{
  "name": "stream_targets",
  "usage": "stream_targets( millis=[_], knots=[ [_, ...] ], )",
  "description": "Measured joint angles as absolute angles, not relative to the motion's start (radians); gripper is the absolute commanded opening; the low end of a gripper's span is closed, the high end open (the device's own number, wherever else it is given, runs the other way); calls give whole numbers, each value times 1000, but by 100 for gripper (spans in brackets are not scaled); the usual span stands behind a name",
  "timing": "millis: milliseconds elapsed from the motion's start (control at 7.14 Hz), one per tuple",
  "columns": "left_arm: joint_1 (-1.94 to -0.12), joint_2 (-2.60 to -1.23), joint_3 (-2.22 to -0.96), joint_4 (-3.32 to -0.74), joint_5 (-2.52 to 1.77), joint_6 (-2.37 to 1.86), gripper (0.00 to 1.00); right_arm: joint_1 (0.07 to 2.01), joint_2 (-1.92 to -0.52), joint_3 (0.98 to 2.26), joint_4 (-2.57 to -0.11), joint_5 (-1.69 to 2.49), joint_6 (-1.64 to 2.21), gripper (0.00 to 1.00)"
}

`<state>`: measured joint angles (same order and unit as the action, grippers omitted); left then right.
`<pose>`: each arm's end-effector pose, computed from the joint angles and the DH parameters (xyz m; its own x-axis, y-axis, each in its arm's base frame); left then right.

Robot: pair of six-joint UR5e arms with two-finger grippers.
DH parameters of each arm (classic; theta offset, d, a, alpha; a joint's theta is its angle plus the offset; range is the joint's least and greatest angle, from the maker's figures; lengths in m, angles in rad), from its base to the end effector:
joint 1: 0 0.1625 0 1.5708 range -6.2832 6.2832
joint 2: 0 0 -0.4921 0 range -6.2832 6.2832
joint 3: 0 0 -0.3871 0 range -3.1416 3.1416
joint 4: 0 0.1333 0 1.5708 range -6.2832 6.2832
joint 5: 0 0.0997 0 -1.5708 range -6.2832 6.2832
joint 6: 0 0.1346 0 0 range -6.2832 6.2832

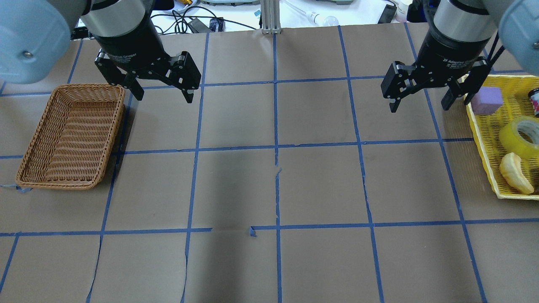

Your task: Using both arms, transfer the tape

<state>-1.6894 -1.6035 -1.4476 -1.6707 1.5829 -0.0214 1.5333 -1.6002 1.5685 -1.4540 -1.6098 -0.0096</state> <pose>-0.1899 -0.4809 0.5538 -0.9952 0.0972 -0.0123 0.0970 0.9952 0.0092 0.1107 -0.4648 0.5242 -0.9990 0.0246 0.0380 0.0278 0.9960 0.0854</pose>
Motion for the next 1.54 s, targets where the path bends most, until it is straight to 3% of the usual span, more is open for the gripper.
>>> stream_targets(
  millis=[420,840,1260,1400,1540],
  knots=[
    [-1689,-1602,-1448,-1671,1583,-21,100,1517,-1585,1570,-1478,-1611,-41,100],
    [-1689,-1601,-1448,-1671,1583,-21,100,1258,-1518,1570,-1583,-1612,-524,100],
    [-1689,-1601,-1448,-1672,1584,-20,100,1021,-1334,1572,-1843,-1607,-850,100],
    [-1689,-1601,-1448,-1672,1584,-20,100,982,-1268,1572,-1938,-1608,-886,94],
    [-1689,-1600,-1448,-1673,1585,-21,100,953,-1205,1573,-1995,-1604,-904,99]
  ],
)
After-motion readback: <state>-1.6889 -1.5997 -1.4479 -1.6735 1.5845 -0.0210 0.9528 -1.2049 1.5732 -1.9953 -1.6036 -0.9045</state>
